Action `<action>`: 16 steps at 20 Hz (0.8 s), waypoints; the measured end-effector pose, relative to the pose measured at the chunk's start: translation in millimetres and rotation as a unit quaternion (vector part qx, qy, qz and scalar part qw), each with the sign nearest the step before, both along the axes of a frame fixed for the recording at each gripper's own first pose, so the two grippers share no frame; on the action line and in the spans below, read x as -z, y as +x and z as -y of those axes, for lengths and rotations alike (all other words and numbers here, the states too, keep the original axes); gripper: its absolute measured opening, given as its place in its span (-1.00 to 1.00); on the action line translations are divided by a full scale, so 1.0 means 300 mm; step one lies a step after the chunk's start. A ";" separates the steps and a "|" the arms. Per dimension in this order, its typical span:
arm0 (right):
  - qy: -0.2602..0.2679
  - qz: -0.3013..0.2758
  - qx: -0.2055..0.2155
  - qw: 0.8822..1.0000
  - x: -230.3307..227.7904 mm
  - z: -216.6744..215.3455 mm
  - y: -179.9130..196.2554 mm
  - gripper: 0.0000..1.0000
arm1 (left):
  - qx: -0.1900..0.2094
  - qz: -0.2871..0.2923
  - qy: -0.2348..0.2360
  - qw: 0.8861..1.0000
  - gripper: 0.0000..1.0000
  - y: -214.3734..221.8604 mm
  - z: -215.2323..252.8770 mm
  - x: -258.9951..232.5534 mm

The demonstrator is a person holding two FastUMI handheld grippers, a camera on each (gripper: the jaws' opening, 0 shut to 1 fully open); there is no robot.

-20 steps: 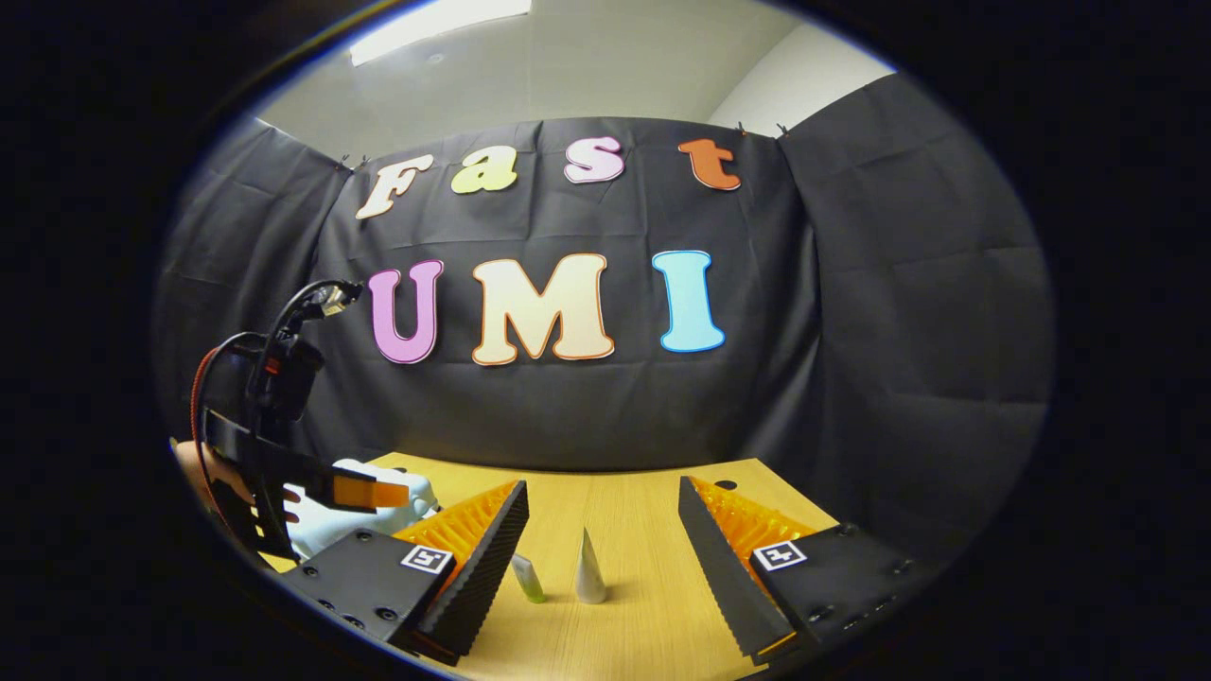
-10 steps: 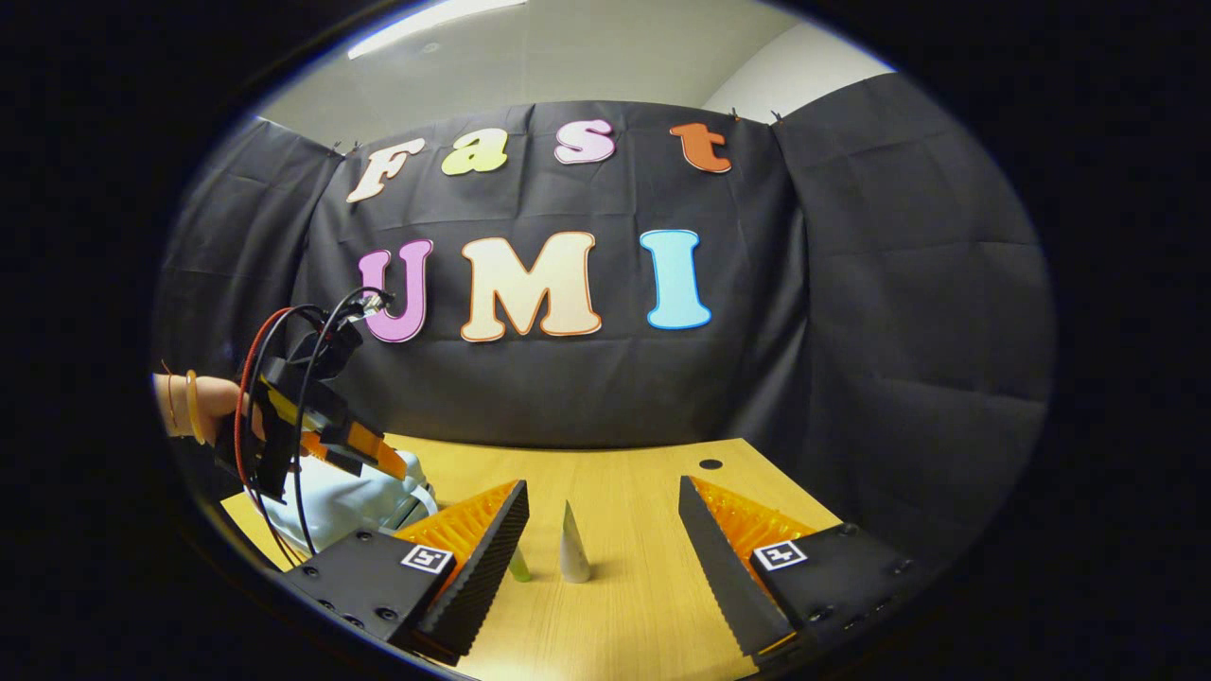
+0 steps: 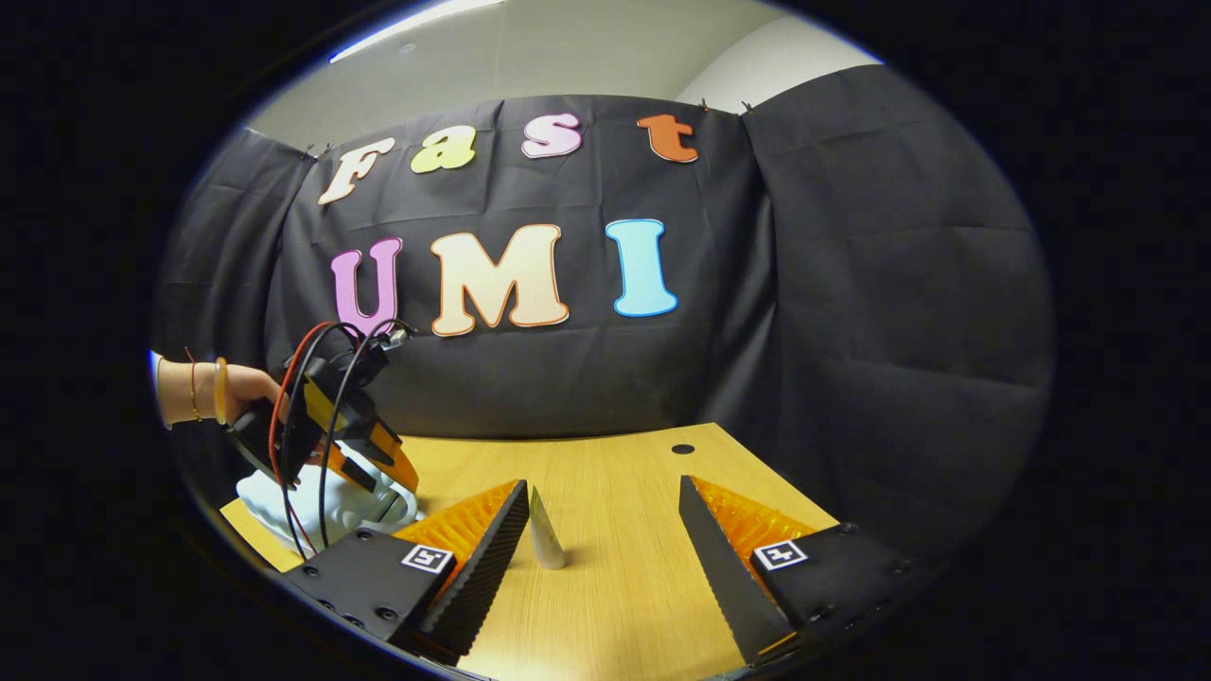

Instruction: First open the suitcase, pack the skin care products into it, and then close the suitcase.

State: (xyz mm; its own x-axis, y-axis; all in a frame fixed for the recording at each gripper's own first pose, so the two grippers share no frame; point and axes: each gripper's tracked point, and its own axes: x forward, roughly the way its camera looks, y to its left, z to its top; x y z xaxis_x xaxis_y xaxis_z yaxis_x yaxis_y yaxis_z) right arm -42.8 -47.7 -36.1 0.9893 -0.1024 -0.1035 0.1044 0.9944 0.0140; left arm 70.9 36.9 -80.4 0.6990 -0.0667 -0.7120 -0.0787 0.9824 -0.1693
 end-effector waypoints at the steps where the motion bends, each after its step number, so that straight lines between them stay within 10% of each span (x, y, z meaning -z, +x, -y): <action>1: -0.001 0.000 0.001 1.000 0.001 0.005 -0.002 1.00 | -0.001 -0.012 -0.006 1.000 0.87 0.006 0.013 0.018; 6: -0.004 -0.007 0.006 1.000 0.014 0.031 -0.008 1.00 | -0.020 -0.057 -0.012 0.998 0.81 0.042 0.016 0.098; 16: 0.005 -0.027 0.013 1.000 0.055 0.077 0.008 0.98 | -0.023 -0.116 0.008 0.993 0.06 0.085 0.012 0.214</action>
